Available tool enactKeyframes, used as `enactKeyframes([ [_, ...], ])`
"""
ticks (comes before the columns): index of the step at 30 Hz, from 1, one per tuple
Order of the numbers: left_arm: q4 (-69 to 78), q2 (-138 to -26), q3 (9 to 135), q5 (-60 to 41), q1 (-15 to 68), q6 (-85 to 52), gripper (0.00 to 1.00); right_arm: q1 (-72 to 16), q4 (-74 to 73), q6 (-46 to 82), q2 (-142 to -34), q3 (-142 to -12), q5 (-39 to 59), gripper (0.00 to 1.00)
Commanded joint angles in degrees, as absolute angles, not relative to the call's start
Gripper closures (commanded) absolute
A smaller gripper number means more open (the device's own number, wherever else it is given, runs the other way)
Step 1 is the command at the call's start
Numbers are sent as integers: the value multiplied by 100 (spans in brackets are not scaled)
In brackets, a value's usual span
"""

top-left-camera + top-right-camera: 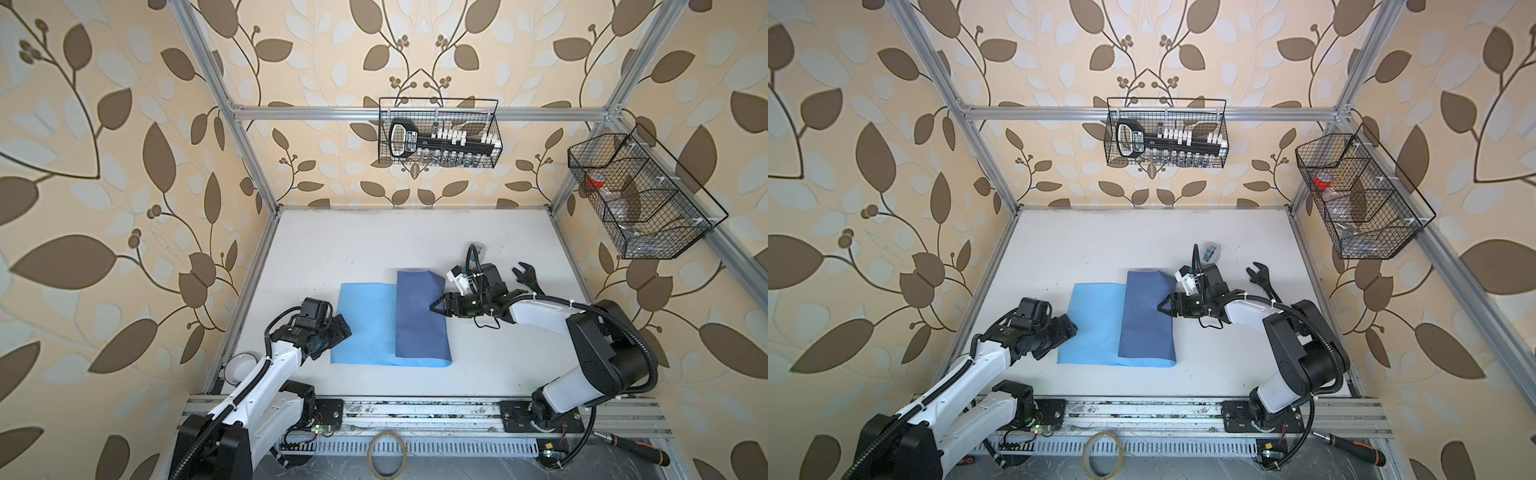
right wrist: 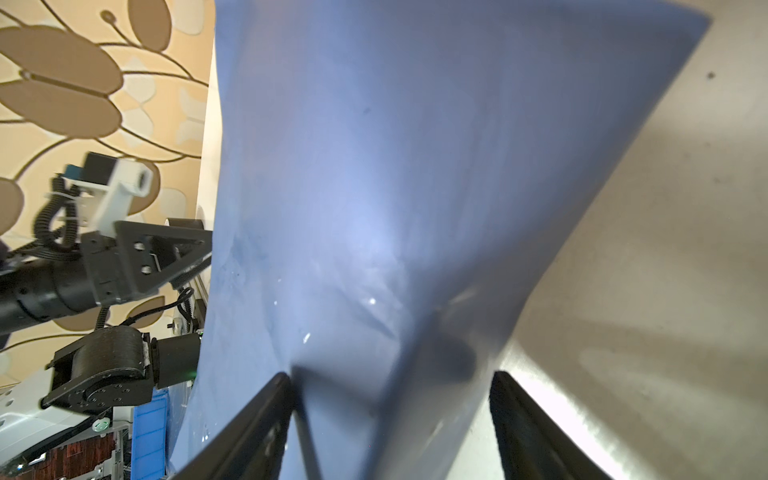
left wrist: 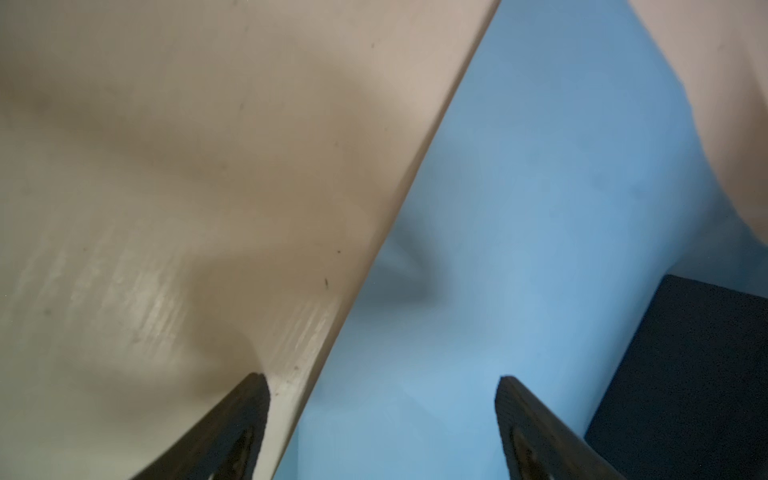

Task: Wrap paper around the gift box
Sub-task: 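Release the flap with the left gripper and draw it back toward the robot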

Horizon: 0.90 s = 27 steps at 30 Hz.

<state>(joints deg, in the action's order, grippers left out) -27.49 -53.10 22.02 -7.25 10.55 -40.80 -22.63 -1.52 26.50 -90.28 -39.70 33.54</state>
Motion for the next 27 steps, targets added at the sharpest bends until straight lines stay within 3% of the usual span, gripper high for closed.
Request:
enactKeyframes([
  [1, -2645, -5411, 2054, -1102, 1170, -4181, 17, -2276, 651, 2449, -9360, -3680, 2373, 25],
  [7, -2075, -5107, 1824, -2036, 1244, -4306, 33, -2325, 624, 2470, -9382, -3689, 2388, 25],
  [10, -1817, -5221, 1893, -2218, 1231, -4183, 36, -2338, 648, 2460, -9365, -3696, 2373, 25],
  [20, -1235, -5295, 2262, -2014, 1089, -3826, 28, -2357, 651, 2451, -9308, -3679, 2368, 26],
  [27, -739, -5963, 2554, -2200, 845, -3534, 26, -2382, 624, 2469, -9371, -3691, 2391, 28],
])
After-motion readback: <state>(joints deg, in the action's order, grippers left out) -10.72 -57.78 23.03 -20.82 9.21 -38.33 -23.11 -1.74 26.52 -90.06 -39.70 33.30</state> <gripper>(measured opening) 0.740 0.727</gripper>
